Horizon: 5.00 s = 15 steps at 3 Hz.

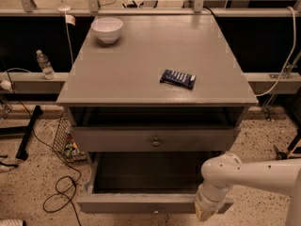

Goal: Close middle drawer

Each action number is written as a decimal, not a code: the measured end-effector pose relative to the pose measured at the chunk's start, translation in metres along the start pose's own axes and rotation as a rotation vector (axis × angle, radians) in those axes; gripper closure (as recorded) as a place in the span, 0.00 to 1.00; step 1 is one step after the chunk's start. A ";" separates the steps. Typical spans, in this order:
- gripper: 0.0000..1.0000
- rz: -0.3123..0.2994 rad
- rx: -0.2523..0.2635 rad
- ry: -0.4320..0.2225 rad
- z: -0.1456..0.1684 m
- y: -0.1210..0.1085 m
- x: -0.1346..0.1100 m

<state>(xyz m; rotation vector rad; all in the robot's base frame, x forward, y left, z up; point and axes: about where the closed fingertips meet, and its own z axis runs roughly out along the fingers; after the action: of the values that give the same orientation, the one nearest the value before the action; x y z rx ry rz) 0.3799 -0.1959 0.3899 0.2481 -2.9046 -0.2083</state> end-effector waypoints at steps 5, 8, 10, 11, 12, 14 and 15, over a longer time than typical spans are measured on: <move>1.00 -0.052 -0.072 -0.330 0.002 0.016 -0.087; 1.00 -0.034 -0.116 -0.579 -0.010 0.007 -0.159; 1.00 -0.069 -0.138 -0.681 -0.033 0.015 -0.184; 1.00 -0.107 -0.134 -0.698 -0.039 0.021 -0.188; 1.00 -0.107 -0.134 -0.698 -0.038 0.022 -0.186; 1.00 -0.107 -0.134 -0.698 -0.038 0.022 -0.186; 1.00 -0.107 -0.134 -0.698 -0.038 0.022 -0.186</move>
Offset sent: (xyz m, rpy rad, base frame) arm 0.0715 0.0205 0.0368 0.0899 -0.3613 -0.0122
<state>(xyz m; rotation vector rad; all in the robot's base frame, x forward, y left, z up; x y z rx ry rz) 0.5637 -0.1453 0.3921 0.3696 -3.5400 -0.6159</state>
